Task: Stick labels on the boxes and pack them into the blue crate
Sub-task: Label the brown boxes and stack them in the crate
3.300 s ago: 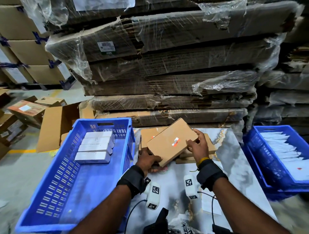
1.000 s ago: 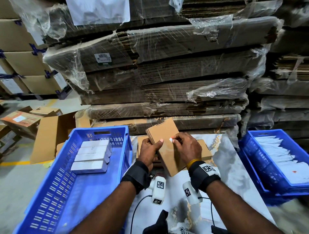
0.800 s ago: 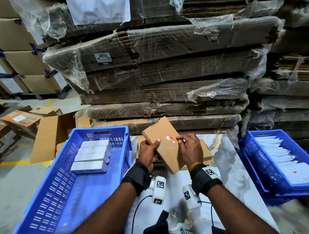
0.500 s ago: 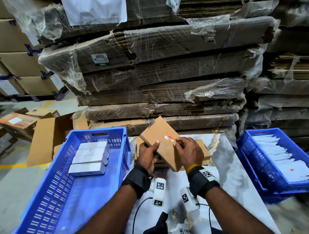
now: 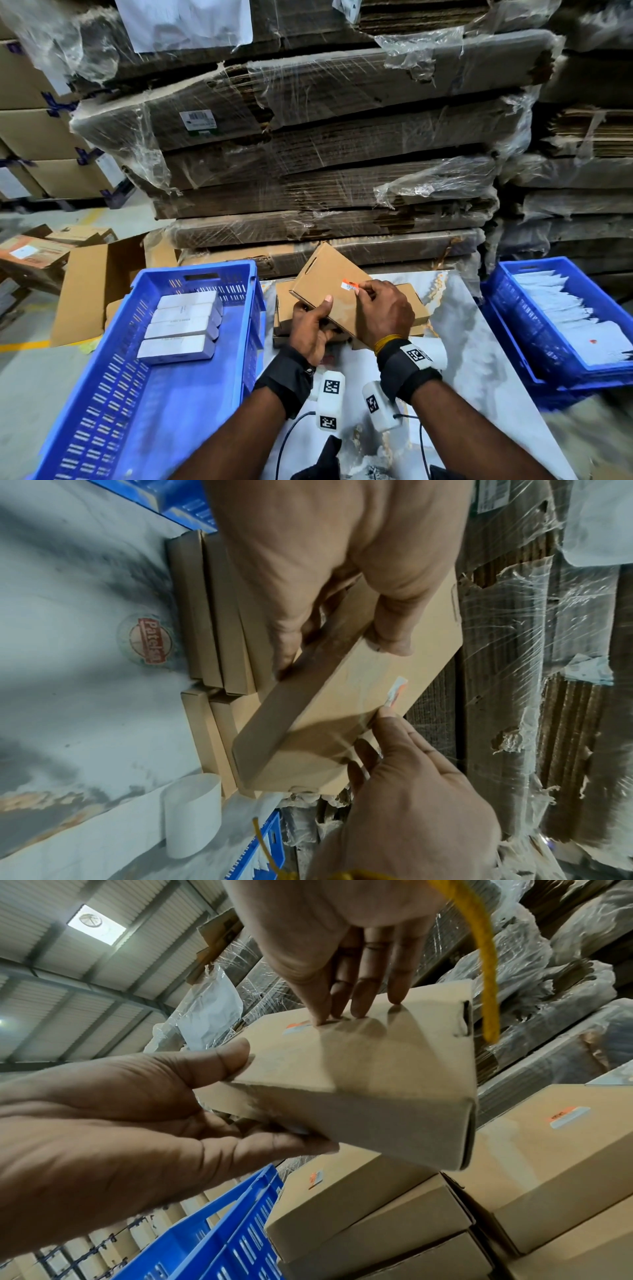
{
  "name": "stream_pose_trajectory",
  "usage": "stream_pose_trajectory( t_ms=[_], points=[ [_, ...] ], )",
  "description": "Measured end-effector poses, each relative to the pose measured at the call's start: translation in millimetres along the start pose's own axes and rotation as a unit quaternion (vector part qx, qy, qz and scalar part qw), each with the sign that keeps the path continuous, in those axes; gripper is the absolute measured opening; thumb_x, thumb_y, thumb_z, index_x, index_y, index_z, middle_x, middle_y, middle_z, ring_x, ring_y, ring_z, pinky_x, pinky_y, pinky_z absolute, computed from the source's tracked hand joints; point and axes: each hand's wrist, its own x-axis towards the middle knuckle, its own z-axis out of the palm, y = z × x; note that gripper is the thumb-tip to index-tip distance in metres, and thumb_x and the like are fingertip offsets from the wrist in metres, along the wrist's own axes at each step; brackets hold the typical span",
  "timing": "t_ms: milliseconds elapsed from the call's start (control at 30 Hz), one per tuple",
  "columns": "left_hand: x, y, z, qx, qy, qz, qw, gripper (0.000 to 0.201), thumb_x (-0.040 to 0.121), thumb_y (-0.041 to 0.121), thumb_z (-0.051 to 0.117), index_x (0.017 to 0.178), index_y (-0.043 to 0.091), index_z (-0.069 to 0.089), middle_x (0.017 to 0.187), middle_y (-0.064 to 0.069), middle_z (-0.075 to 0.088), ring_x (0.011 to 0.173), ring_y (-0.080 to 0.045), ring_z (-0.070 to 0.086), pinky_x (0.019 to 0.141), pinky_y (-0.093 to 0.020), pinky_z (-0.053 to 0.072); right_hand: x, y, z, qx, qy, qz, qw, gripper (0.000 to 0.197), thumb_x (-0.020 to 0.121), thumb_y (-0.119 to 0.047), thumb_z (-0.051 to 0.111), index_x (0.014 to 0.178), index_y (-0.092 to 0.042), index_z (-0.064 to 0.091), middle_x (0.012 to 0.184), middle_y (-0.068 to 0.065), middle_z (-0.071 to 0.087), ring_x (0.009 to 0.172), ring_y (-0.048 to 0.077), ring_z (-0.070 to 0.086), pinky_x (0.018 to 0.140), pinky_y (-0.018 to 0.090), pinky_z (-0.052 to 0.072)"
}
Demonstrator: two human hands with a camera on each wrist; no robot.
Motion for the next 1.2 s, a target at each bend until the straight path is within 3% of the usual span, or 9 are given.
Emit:
stream_pose_trajectory(
  t_ms=[200,333,533,767,900,1200],
  points=[
    [-3,-3,2,-0.015,0.006,-0.009,1.000,0.042,0.093,0.007,0.060,0.134,0.006,0.048,0.121,-0.023,0.065,0.097,-0.036,0.066,0.087,-0.072,0.046,3,-2,-4,-0.003,-0.007,-0.002,1.000,0.014,0.091,-0.032,0.065,0.100,-0.027,0.074,0.106,-0.004,0.069,0.093,0.021,0.064,0.076,0.029,0.048],
    [-4,-1,6,-0.020,0.010,-0.008,1.000,0.041,0.093,0.007,0.060,0.132,0.004,0.051,0.118,-0.021,0.067,0.096,-0.034,0.067,0.089,-0.068,0.047,5,-4,-6,-0.007,-0.012,0.000,1.000,0.014,0.091,-0.033,0.065,0.099,-0.027,0.074,0.106,-0.006,0.069,0.094,0.021,0.064,0.075,0.029,0.048],
    [-6,-1,8,-0.031,0.027,0.004,0.999,0.047,0.090,0.009,0.064,0.134,0.006,0.050,0.128,-0.022,0.062,0.118,-0.040,0.059,0.091,-0.067,0.047,9,-6,-7,-0.017,-0.012,0.003,1.000,0.011,0.090,-0.032,0.066,0.097,-0.028,0.073,0.104,-0.007,0.070,0.093,0.020,0.063,0.074,0.029,0.048],
    [-7,-1,5,-0.022,0.025,0.009,0.999,0.044,0.092,0.002,0.061,0.134,0.007,0.047,0.125,-0.017,0.064,0.098,-0.030,0.066,0.091,-0.064,0.048,10,0,-5,0.009,-0.033,0.026,0.999,0.006,0.085,-0.031,0.072,0.090,-0.028,0.069,0.094,-0.008,0.072,0.087,0.019,0.065,0.072,0.032,0.054],
    [-9,-3,4,-0.025,0.033,0.013,0.999,0.044,0.092,0.002,0.060,0.133,0.007,0.044,0.127,-0.019,0.063,0.111,-0.039,0.061,0.086,-0.070,0.048,7,3,-6,0.029,-0.027,0.024,0.999,0.009,0.086,-0.028,0.071,0.094,-0.026,0.073,0.094,-0.003,0.073,0.086,0.022,0.066,0.073,0.032,0.054],
    [-11,-10,5,-0.019,0.040,0.006,0.999,0.044,0.093,0.004,0.060,0.133,0.007,0.043,0.128,-0.022,0.061,0.115,-0.044,0.059,0.084,-0.072,0.048,4,2,-3,0.020,-0.035,0.042,0.998,0.006,0.085,-0.033,0.070,0.091,-0.029,0.072,0.093,-0.005,0.073,0.085,0.021,0.066,0.073,0.033,0.055]
  ],
)
